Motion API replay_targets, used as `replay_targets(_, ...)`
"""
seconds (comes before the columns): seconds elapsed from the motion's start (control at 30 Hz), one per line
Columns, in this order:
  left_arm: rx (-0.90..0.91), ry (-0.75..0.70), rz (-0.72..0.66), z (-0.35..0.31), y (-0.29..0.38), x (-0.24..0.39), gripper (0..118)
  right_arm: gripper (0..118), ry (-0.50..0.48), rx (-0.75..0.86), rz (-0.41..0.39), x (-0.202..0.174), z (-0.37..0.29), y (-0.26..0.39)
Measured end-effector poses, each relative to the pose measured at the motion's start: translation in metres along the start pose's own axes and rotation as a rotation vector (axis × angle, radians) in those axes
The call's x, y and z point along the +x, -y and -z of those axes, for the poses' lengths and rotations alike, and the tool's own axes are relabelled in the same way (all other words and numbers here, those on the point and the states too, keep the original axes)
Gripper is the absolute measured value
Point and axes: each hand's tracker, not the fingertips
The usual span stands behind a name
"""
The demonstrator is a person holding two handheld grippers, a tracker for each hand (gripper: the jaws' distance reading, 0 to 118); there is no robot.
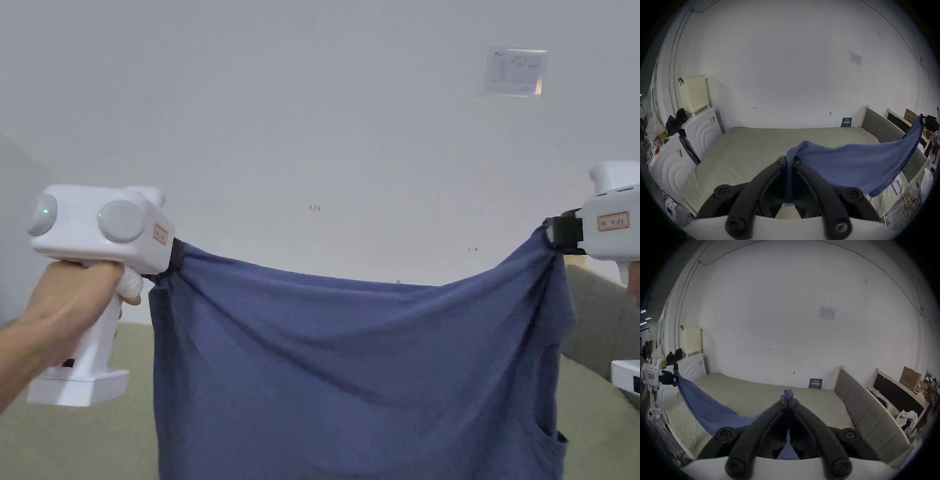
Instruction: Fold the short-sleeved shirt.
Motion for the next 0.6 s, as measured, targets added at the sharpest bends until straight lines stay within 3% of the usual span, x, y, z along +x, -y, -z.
replay_targets(0.6, 0.016, -0.075, -0.028, 0.040, -0.047, -0.003, 5, 2, 0.030, 0.018, 0.059, 0.013, 0.077, -0.032)
